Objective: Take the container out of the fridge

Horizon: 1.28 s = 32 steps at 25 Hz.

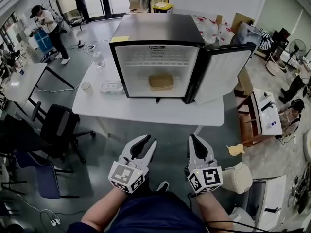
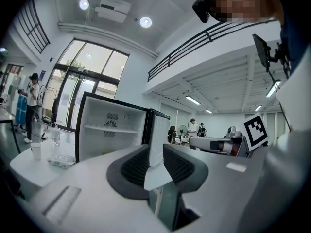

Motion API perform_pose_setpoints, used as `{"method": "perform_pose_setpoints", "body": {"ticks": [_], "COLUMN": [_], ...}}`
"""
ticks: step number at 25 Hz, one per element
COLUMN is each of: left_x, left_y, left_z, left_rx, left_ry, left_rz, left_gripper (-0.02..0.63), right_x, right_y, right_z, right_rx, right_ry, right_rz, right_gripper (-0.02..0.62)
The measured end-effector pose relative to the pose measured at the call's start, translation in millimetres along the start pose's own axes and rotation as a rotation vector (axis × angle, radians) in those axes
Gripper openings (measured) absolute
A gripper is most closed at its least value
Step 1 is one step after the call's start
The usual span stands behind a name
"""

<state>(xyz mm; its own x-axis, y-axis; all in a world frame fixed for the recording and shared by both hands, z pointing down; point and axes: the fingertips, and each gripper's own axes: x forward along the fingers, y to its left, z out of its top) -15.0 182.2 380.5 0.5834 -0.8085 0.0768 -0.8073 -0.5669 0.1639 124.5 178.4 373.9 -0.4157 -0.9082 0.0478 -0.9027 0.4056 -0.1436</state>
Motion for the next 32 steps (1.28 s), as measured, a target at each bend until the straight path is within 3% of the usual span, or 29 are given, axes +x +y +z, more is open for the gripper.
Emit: {"method": "perform_pose_setpoints", "body": {"ticks": [12,32], "left_x": [53,112], "left_y": [51,180], "left_z": [6,26], "left_rx": [-0.01,-0.037], "left_ry": [0.008,0.024], "left_rz": [-0.073,-0.182], "left_gripper": [0.093,0.092], "right_x": [62,187], "right_y": [-18,1], "right_z": [-4,-10], "right_rx": [-0.003,-0.015], "right_ry": [0.033,0.07], "right_rz": [-0.083,-0.209], "right_gripper": [0.006,0.006]}}
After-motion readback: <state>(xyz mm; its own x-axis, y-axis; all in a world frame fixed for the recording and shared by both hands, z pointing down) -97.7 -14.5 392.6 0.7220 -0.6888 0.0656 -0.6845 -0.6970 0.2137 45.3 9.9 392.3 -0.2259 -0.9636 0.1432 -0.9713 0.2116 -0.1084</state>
